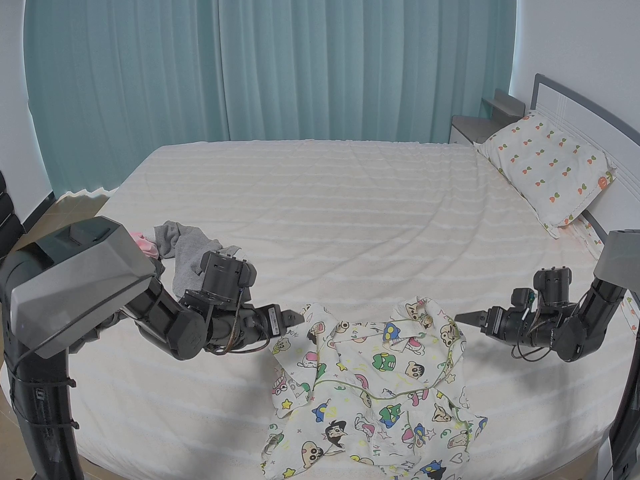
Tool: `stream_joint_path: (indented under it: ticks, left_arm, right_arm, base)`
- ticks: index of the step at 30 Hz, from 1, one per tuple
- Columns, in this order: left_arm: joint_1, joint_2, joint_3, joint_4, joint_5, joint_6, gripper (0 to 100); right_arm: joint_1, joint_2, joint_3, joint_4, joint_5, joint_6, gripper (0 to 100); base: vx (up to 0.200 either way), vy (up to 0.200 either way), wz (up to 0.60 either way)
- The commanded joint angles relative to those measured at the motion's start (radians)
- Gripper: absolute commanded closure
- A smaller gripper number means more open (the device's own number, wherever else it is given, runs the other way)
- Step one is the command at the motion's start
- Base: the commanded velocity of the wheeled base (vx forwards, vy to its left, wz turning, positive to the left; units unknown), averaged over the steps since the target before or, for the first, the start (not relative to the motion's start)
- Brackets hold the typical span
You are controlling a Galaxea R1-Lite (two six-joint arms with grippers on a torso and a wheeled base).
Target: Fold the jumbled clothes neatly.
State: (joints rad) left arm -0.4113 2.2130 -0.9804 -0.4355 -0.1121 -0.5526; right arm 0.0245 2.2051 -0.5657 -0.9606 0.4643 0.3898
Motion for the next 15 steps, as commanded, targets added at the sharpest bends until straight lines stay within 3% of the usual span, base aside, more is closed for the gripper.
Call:
stream_joint_path:
  ticks: [1, 8, 12, 15]
  left_arm:
    - [-0.009, -0.091, 0.060, 0.147, -0.060, -0.001, 0]
    - [-0.052, -0.038, 0.065, 0.107, -0.057, -0.004, 0]
    - [-0.072, 0.014, 0.011, 0.083, -0.047, -0.047, 0]
    - [-0.090, 0.042, -0.018, 0.084, -0.032, -0.066, 0]
  right_arm:
    - [-0.026, 0.007, 0.113, -0.024, 0.042, -0.063, 0]
    - [-0.015, -0.002, 0.253, -0.217, 0.096, -0.042, 0]
    - [-0.015, 0.016, 0.322, -0.385, 0.151, 0.070, 0]
    - [-0.015, 0.042, 0.356, -0.497, 0.157, 0.109, 0]
  base:
    - [0.000, 0.000, 0.00]
    - [0.000, 0.000, 0.00]
    - [0.000, 0.000, 0.00]
    - [0.000, 0.000, 0.00]
